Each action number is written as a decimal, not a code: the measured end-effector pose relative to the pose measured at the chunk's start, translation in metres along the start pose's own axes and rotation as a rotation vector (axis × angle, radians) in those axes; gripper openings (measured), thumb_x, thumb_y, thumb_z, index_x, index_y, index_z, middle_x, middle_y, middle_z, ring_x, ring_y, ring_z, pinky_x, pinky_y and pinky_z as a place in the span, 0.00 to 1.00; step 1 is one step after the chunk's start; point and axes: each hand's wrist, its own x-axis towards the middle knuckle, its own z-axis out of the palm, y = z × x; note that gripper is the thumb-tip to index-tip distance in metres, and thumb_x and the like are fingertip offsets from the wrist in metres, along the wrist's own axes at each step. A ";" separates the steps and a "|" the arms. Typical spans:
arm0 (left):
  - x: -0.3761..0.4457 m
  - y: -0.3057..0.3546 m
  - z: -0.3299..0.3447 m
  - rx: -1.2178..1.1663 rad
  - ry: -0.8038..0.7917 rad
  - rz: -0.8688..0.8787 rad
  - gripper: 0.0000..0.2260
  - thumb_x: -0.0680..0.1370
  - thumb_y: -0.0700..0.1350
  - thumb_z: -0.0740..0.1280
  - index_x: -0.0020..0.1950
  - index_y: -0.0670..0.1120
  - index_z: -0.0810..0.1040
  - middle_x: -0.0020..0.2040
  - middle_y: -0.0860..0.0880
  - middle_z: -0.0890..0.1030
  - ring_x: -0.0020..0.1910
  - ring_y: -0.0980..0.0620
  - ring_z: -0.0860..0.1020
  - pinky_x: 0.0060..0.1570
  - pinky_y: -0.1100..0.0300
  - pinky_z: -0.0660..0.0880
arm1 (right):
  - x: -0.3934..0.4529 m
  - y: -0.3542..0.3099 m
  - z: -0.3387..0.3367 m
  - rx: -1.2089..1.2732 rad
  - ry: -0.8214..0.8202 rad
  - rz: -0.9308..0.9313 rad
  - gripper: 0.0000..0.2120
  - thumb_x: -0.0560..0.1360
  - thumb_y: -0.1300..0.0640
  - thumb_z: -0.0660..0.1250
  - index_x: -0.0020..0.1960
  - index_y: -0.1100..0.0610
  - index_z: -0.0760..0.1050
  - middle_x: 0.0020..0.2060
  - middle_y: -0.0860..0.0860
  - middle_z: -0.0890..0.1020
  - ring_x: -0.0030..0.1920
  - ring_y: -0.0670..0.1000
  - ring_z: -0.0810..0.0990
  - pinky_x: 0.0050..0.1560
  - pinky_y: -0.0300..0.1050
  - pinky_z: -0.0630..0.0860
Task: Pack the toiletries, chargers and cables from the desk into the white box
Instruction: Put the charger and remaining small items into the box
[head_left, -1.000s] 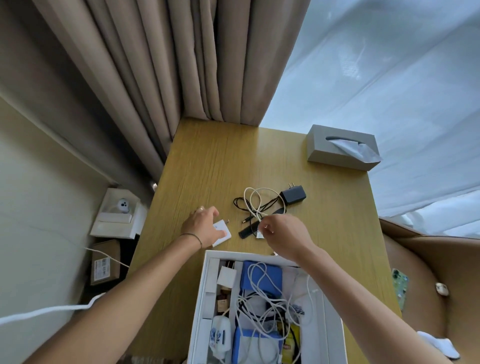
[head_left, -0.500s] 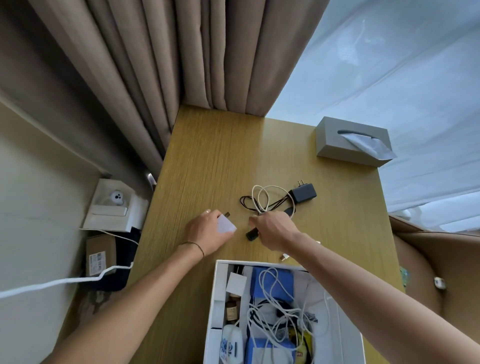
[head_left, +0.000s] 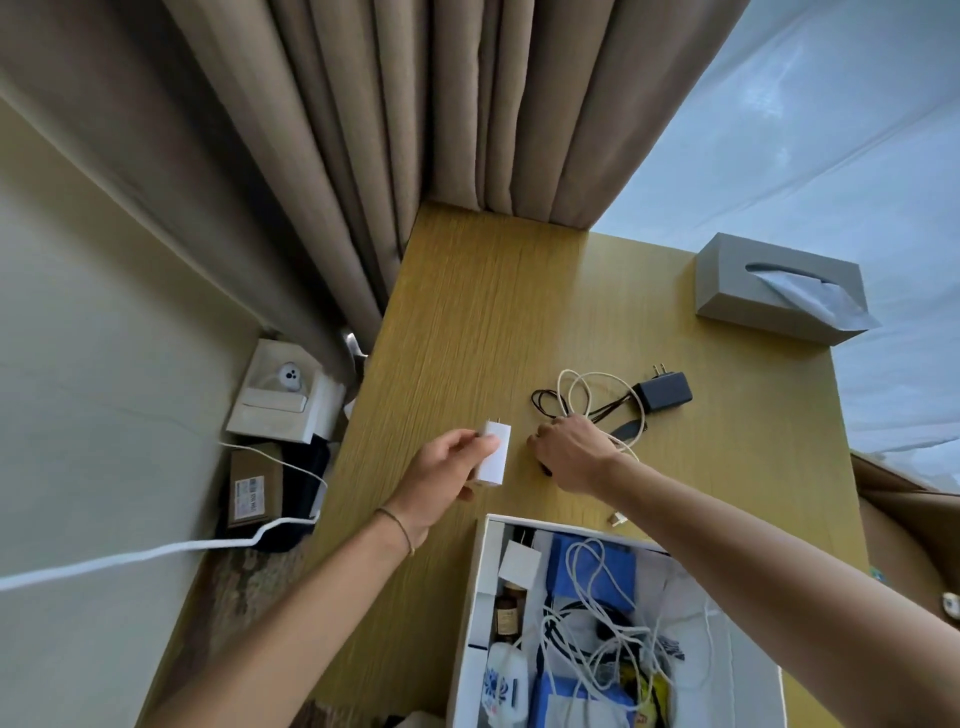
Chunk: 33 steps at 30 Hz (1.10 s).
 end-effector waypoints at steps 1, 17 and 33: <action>-0.004 0.003 0.001 -0.031 -0.016 -0.009 0.21 0.71 0.62 0.68 0.57 0.49 0.81 0.46 0.47 0.82 0.44 0.52 0.79 0.44 0.56 0.77 | 0.001 0.000 0.000 0.025 -0.008 0.014 0.08 0.80 0.58 0.64 0.58 0.57 0.78 0.46 0.53 0.82 0.43 0.51 0.81 0.48 0.48 0.81; -0.047 0.032 0.022 -0.223 -0.075 0.065 0.19 0.68 0.59 0.72 0.56 0.51 0.82 0.42 0.55 0.84 0.43 0.57 0.81 0.41 0.60 0.78 | -0.025 -0.001 -0.028 0.434 0.327 0.078 0.02 0.80 0.61 0.63 0.49 0.56 0.71 0.34 0.53 0.79 0.37 0.58 0.79 0.35 0.51 0.75; -0.086 0.023 0.057 -0.332 -0.021 0.029 0.21 0.72 0.56 0.69 0.59 0.45 0.78 0.49 0.43 0.75 0.41 0.50 0.80 0.37 0.58 0.79 | -0.148 0.015 -0.087 1.773 0.858 0.497 0.06 0.79 0.59 0.71 0.46 0.59 0.75 0.42 0.54 0.88 0.40 0.55 0.84 0.46 0.56 0.79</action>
